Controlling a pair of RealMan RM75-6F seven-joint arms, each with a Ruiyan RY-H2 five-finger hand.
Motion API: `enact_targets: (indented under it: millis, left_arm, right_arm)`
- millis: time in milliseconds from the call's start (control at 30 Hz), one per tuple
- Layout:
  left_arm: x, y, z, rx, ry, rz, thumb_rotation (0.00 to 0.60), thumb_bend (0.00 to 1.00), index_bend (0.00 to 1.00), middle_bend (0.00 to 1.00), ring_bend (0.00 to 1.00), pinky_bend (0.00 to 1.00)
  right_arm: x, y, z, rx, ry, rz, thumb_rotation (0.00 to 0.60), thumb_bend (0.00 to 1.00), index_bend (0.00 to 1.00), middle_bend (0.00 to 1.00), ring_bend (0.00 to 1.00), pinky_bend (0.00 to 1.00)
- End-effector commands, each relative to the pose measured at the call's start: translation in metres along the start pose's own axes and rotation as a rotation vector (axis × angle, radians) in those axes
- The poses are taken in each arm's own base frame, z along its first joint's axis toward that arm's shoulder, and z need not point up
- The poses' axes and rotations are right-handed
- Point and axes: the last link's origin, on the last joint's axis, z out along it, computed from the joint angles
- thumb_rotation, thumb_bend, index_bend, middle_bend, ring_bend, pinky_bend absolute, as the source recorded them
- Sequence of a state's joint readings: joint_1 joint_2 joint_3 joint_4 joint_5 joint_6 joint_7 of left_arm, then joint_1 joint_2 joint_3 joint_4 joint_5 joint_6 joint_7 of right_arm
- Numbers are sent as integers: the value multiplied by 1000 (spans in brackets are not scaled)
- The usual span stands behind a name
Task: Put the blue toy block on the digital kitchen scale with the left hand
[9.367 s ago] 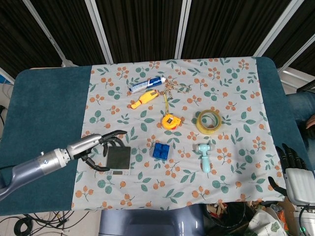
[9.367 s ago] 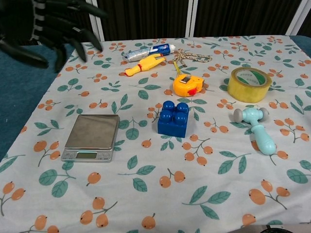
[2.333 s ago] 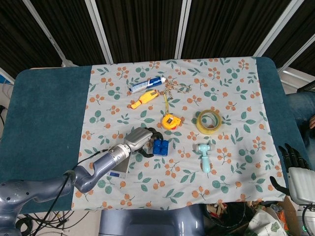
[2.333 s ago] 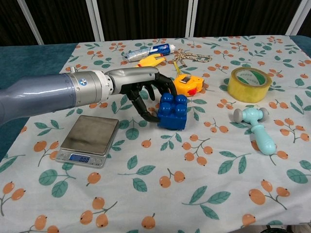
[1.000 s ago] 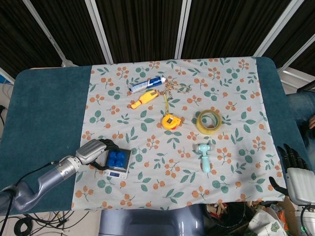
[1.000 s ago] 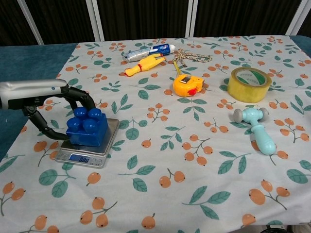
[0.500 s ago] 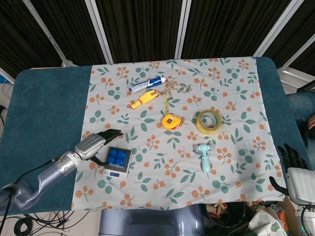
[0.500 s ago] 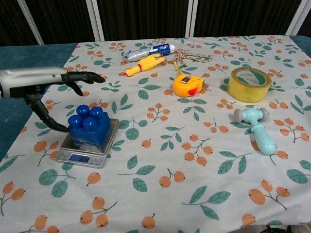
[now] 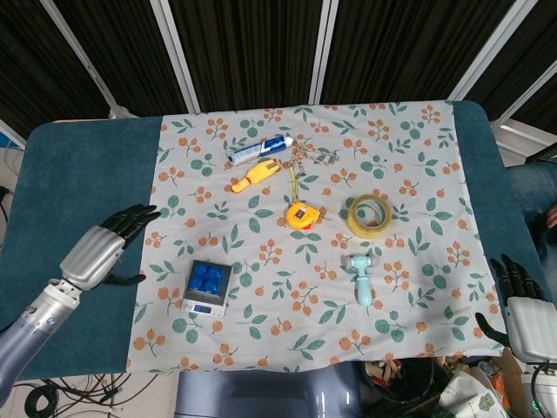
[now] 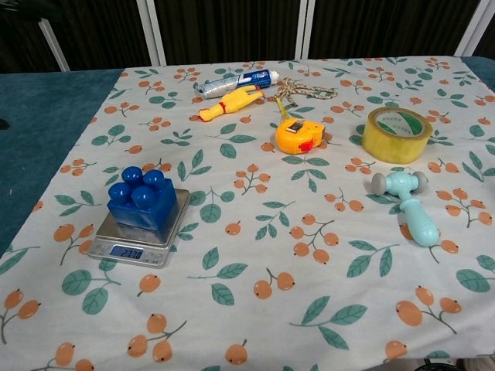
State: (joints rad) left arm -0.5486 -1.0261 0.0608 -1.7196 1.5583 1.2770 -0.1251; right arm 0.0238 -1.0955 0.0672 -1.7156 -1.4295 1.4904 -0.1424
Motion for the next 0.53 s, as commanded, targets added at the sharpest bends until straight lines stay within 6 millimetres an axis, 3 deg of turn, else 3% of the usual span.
enact_targets:
  millis: [33,200,267,533]
  left_arm:
    - [-1,-19,-76,310,95,129,600,46,2,41,0,141]
    - [-16,-30,-109,438,88,73,600,46,10,41,0,127]
    - [-25,-43,-129,523,82,38,600,47,10,41,0,121]
    - [-21,-51,-133,498,120,4,600,46,16,43,0,105]
  right_arm:
    - [0,-1,0,3,-1,-1,600,199,0,0,57,183]
    - [0,-2,0,6,1,-2,600,199,0,0,57,183]
    - [0,-2,0,8,5,-3,600,199,0,0,57,183]
    - [0,-3,0,10,8,-3,600,199,0,0,57,183]
